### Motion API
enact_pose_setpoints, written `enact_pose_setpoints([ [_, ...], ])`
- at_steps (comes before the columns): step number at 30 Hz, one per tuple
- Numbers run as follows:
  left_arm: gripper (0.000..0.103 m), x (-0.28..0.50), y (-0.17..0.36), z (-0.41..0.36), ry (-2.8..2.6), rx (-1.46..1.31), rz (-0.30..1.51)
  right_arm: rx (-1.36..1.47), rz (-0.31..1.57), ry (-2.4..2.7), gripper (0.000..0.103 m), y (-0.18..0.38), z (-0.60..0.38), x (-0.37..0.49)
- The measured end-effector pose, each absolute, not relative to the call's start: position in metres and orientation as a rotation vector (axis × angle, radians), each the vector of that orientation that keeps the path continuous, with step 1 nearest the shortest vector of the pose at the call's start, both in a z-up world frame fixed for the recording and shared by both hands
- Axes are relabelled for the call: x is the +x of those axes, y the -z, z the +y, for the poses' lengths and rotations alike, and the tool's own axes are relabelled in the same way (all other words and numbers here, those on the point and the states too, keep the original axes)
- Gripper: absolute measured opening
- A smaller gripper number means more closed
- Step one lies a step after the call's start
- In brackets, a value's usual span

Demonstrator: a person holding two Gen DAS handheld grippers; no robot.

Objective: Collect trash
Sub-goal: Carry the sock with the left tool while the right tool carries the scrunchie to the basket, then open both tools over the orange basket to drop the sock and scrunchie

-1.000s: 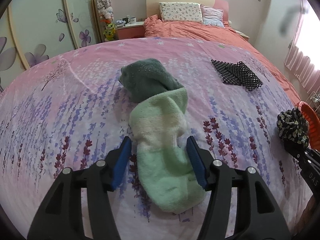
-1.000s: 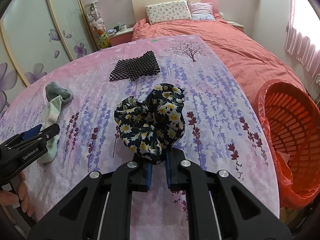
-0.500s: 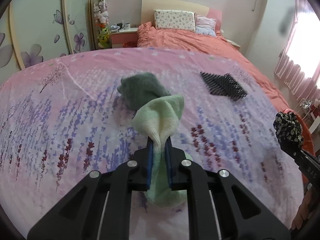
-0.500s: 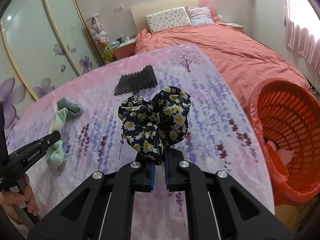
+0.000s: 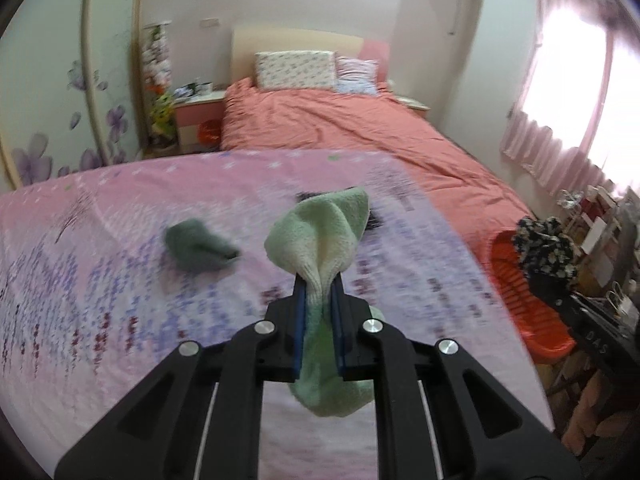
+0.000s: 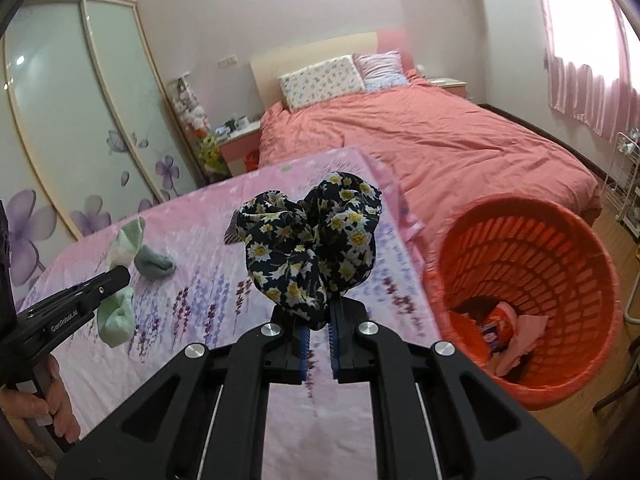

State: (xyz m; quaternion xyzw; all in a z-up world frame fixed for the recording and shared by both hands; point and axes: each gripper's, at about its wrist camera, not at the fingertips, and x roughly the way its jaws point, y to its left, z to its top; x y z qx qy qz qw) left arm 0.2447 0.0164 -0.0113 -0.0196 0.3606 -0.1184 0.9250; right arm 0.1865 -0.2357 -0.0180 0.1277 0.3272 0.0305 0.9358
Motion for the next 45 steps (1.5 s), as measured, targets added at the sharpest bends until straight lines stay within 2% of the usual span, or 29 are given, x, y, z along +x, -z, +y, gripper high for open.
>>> enact_pose_setpoints([
  [12, 0.013, 0.233, -0.011, -0.084, 0.482, -0.020, 0.711, 0.342, 0.598, 0.076, 0.008, 0.005, -0.314, 0.164],
  [22, 0.013, 0.240, 0.001, -0.189, 0.662, 0.033, 0.731, 0.416, 0.622, 0.215, 0.008, 0.018, -0.392, 0.166],
  [27, 0.017, 0.250, 0.016, -0.234, 0.709, 0.077, 0.758, 0.436, 0.646, 0.246, 0.009, 0.028, -0.411, 0.177],
  [29, 0.026, 0.256, 0.026, -0.246, 0.711, 0.092, 0.776, 0.446, 0.662, 0.240, 0.011, 0.034, -0.419, 0.180],
  [31, 0.036, 0.262, 0.036, -0.253, 0.701, 0.105, 0.792, 0.443, 0.681, 0.237, 0.030, 0.040, -0.423, 0.184],
  [32, 0.040, 0.266, 0.041, -0.254, 0.693, 0.109, 0.798, 0.437, 0.690, 0.240, 0.036, 0.044, -0.424, 0.186],
  [33, 0.041, 0.267, 0.044, -0.251, 0.687, 0.109, 0.802, 0.433, 0.694, 0.245, 0.047, 0.048, -0.424, 0.186],
  [34, 0.045, 0.269, 0.048, -0.250, 0.676, 0.109, 0.808, 0.433, 0.696, 0.245, 0.053, 0.051, -0.424, 0.186],
  [39, 0.057, 0.278, 0.059, -0.233, 0.615, 0.104, 0.824, 0.439, 0.715, 0.237, 0.054, 0.058, -0.420, 0.182],
  [41, 0.068, 0.281, 0.060, -0.218, 0.568, 0.112, 0.815, 0.426, 0.721, 0.238, 0.056, 0.059, -0.417, 0.182],
  [45, 0.075, 0.287, 0.064, -0.175, 0.463, 0.118, 0.809, 0.383, 0.731, 0.235, 0.057, 0.059, -0.404, 0.180],
])
